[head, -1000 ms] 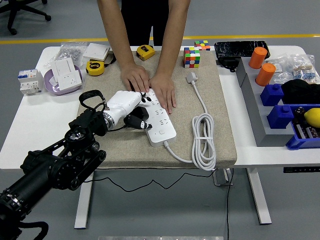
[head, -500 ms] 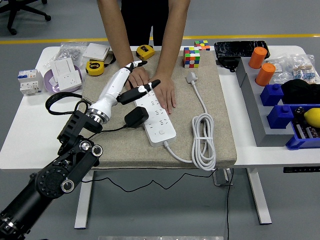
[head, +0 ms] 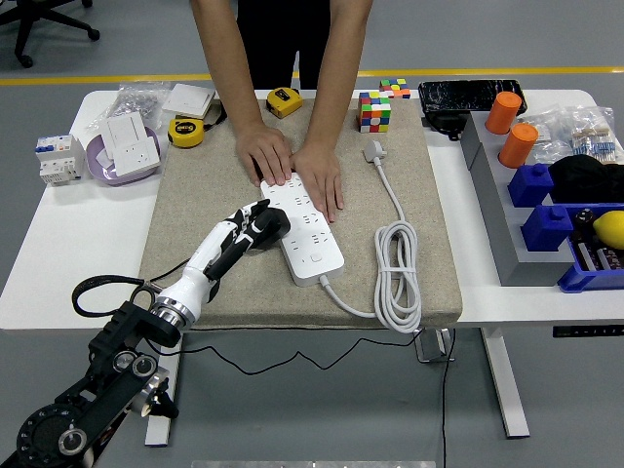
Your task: Pick up the plug,place it near the board,insert it into the board,press the button
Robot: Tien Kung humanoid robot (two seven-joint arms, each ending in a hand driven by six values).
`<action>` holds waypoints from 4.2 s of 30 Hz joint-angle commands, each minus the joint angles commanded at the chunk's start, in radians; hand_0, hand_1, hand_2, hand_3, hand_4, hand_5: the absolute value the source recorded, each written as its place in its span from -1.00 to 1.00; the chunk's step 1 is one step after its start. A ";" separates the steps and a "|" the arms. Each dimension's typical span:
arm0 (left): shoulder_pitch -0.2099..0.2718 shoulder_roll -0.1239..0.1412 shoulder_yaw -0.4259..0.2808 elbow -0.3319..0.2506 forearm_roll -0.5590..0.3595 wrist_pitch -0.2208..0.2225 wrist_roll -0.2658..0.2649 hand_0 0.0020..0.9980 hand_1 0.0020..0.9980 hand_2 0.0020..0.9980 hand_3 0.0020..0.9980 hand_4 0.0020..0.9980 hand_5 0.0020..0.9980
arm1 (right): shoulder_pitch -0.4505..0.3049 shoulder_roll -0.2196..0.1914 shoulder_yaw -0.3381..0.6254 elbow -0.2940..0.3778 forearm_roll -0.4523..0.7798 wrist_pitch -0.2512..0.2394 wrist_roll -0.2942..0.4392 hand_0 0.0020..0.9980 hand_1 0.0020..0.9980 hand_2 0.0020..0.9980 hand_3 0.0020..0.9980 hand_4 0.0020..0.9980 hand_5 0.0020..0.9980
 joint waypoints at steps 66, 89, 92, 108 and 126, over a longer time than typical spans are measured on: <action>-0.140 -0.021 0.121 0.097 0.425 0.053 0.065 1.00 1.00 1.00 0.88 1.00 1.00 | 0.000 -0.005 -0.011 0.000 0.021 -0.002 -0.001 0.79 0.50 0.44 0.32 0.84 -0.03; -0.250 0.008 0.216 0.140 0.611 0.018 0.149 1.00 1.00 1.00 0.87 1.00 1.00 | -0.006 -0.010 -0.014 0.000 0.010 -0.001 -0.006 0.78 0.50 0.44 0.32 0.85 -0.02; -0.261 0.012 0.230 0.138 0.627 0.017 0.150 1.00 1.00 1.00 0.87 1.00 1.00 | -0.004 -0.011 -0.014 0.000 0.011 -0.001 -0.005 0.77 0.50 0.44 0.33 0.87 0.00; -0.281 0.041 0.181 0.130 0.795 0.015 0.197 1.00 1.00 1.00 0.86 1.00 1.00 | -0.004 -0.011 -0.018 0.000 0.019 -0.002 -0.004 0.77 0.50 0.43 0.33 0.88 0.03; -0.287 0.096 0.201 0.131 0.789 0.002 0.208 1.00 1.00 0.97 0.80 1.00 1.00 | -0.001 -0.013 -0.003 0.000 0.016 -0.003 -0.004 0.77 0.50 0.43 0.33 0.89 0.03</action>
